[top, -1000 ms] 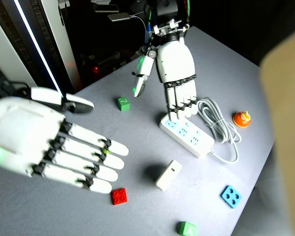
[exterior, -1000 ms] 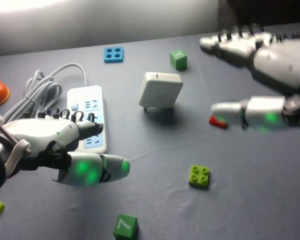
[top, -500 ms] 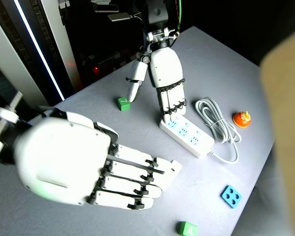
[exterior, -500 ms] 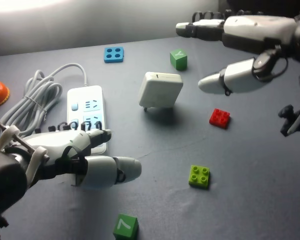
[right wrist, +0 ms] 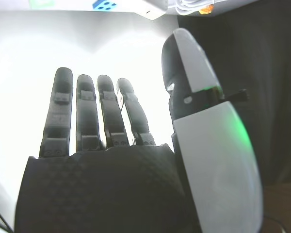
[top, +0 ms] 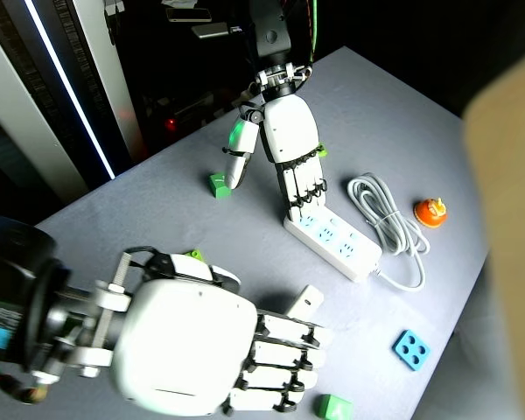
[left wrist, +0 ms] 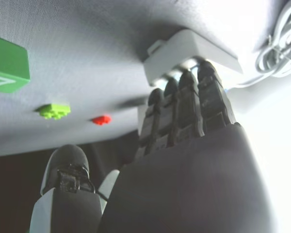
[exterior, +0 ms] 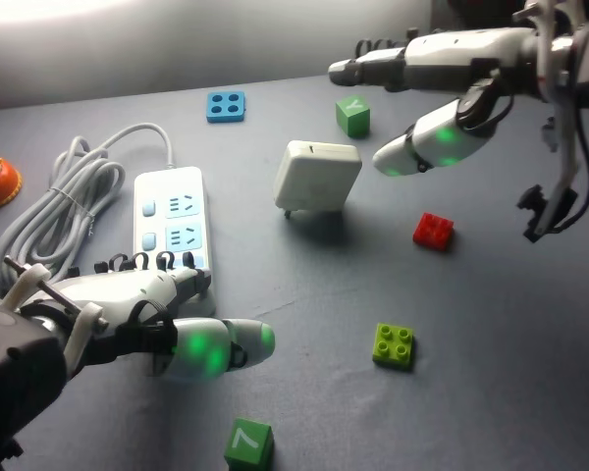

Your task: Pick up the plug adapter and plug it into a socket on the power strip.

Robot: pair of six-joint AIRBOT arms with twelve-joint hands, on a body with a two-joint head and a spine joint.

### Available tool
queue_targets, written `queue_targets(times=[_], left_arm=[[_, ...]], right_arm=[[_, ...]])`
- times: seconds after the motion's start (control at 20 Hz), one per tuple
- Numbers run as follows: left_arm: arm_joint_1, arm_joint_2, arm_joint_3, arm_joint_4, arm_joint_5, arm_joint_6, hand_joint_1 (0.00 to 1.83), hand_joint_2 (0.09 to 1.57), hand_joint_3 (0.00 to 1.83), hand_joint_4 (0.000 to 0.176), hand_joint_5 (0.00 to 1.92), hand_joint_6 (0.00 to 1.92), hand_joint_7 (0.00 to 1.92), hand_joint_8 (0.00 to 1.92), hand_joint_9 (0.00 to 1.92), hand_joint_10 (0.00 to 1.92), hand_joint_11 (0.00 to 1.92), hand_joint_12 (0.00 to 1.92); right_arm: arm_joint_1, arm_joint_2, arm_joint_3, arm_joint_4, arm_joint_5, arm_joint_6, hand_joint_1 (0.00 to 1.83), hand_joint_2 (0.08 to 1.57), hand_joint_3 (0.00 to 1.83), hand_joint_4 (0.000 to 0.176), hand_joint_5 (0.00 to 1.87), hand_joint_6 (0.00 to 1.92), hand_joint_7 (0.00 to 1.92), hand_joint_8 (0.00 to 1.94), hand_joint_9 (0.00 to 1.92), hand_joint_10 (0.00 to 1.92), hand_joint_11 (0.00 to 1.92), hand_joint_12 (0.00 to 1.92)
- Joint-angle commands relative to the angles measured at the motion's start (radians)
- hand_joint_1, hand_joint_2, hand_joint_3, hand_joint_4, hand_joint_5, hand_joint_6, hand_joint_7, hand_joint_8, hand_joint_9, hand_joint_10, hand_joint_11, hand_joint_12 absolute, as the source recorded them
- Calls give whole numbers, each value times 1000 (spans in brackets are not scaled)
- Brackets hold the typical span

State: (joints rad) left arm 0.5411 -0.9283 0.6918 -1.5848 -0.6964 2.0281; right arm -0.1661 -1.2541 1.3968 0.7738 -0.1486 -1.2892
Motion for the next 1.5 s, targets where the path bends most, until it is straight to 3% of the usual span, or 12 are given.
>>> queue_targets(times=[0.0, 0.6, 0.75, 1.15, 1.45], left_arm=[[-2, -6, 10, 35, -21, -4, 0, 1156, 0, 0, 76, 12, 75, 8, 41, 9, 5, 2], [22, -3, -7, 36, -23, -3, 0, 1154, 0, 0, 104, 9, 90, 6, 62, 9, 27, 15], [19, -2, -6, 36, -23, -3, 0, 1155, 1, 0, 96, 3, 79, 0, 51, 3, 18, 12], [21, -2, 1, 36, -23, -4, 0, 1147, 0, 0, 76, 4, 68, 5, 45, 5, 1, 0], [22, -3, 3, 36, -22, -4, 0, 1155, 2, 0, 72, 15, 69, 12, 31, 7, 11, 5]], right_arm=[[22, -3, 19, 15, 38, 6, 966, 1190, 0, 0, 53, 2, 37, 4, 45, 5, 0, 318], [17, -195, 273, -19, -122, 13, 960, 1175, 0, 0, 43, 4, 21, 1, 33, 1, 0, 319], [14, -225, 301, -19, -122, 15, 961, 1177, 0, 0, 59, 4, 35, 3, 44, 4, 0, 366], [5, -299, 360, -27, -111, 14, 969, 1181, 1, 0, 49, 2, 19, 1, 16, 1, 0, 226], [-21, -336, 384, -27, -87, 14, 1009, 1186, 0, 0, 89, 6, 51, 8, 46, 6, 0, 272]])
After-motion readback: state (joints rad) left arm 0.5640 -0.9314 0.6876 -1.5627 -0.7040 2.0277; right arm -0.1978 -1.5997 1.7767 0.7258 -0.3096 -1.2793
